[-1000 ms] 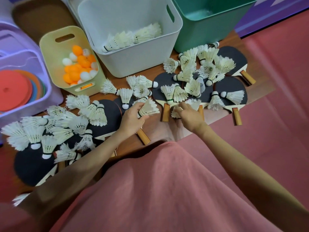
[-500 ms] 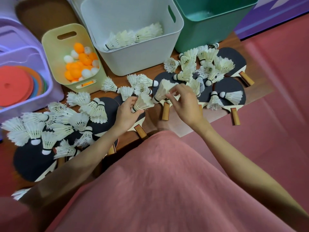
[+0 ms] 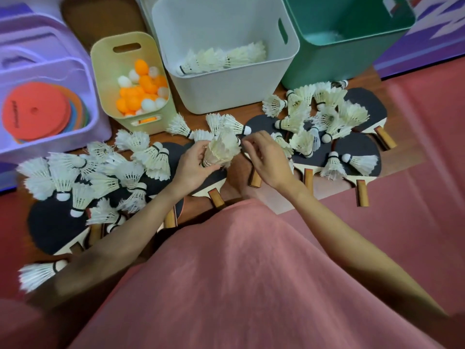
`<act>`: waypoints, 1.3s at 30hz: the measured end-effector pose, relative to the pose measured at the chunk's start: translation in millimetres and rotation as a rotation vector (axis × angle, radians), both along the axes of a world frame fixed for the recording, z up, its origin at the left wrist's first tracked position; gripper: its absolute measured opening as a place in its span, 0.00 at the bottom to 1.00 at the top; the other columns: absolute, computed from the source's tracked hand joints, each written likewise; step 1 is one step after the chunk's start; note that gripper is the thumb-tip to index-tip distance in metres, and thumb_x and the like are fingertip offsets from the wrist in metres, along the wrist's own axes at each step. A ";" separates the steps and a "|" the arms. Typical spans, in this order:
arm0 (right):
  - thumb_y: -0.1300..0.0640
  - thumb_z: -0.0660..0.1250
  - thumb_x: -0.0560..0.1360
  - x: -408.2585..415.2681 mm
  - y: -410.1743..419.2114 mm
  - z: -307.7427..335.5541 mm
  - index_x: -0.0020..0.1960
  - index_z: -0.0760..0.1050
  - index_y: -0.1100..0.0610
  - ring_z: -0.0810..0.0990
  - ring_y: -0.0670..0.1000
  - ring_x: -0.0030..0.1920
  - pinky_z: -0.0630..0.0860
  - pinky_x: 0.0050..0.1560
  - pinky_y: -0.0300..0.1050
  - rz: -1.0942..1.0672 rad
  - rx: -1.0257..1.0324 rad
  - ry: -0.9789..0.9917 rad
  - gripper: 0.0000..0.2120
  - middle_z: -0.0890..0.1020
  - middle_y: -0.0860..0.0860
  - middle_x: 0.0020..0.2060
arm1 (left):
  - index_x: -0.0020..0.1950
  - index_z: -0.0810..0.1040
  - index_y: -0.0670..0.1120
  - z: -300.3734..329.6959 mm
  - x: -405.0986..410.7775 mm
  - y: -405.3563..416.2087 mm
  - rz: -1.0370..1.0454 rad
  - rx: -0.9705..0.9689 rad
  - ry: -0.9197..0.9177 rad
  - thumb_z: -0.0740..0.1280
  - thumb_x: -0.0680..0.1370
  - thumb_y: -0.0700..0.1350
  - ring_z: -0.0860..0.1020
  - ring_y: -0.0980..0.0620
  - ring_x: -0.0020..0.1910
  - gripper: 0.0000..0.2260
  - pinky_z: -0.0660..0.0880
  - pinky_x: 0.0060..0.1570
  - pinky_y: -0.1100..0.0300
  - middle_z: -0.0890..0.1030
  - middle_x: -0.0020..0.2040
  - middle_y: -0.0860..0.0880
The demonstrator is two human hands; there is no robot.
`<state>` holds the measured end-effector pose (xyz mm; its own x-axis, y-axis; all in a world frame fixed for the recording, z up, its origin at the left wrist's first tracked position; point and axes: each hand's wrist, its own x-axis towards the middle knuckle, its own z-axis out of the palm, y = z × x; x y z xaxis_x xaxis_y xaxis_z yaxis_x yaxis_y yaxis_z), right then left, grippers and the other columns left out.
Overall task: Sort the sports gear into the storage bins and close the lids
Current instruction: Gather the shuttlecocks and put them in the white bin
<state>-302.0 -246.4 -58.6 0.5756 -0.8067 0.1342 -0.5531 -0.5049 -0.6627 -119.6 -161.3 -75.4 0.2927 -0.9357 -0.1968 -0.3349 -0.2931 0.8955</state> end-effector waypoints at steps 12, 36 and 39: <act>0.68 0.61 0.71 -66.0 -22.0 -49.8 0.58 0.73 0.63 0.76 0.63 0.53 0.75 0.44 0.53 0.003 0.124 0.746 0.16 0.76 0.60 0.53 | 0.64 0.73 0.40 -4.4 -5.5 1.7 0.011 0.078 0.059 0.76 0.68 0.33 0.77 0.56 0.54 0.26 0.72 0.51 0.74 0.77 0.55 0.52; 0.60 0.61 0.79 2.8 -3.4 14.9 0.47 0.74 0.62 0.75 0.49 0.36 0.70 0.38 0.41 0.014 0.081 -0.110 0.06 0.79 0.53 0.39 | 0.64 0.73 0.40 1.3 -9.9 -9.0 -0.054 0.062 0.060 0.76 0.68 0.34 0.79 0.57 0.52 0.26 0.74 0.51 0.71 0.79 0.55 0.51; 0.58 0.63 0.79 6.8 -5.4 11.0 0.48 0.76 0.61 0.74 0.47 0.37 0.71 0.39 0.39 0.062 0.065 -0.098 0.07 0.78 0.51 0.40 | 0.67 0.71 0.41 0.7 -9.0 -8.9 -0.069 0.094 0.061 0.78 0.67 0.36 0.78 0.54 0.56 0.31 0.76 0.56 0.62 0.78 0.58 0.51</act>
<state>-295.2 -251.8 -47.6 0.6114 -0.7786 0.1414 -0.4528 -0.4908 -0.7444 -128.6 -170.2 -74.7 0.2131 -0.9299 -0.2999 -0.3029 -0.3547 0.8846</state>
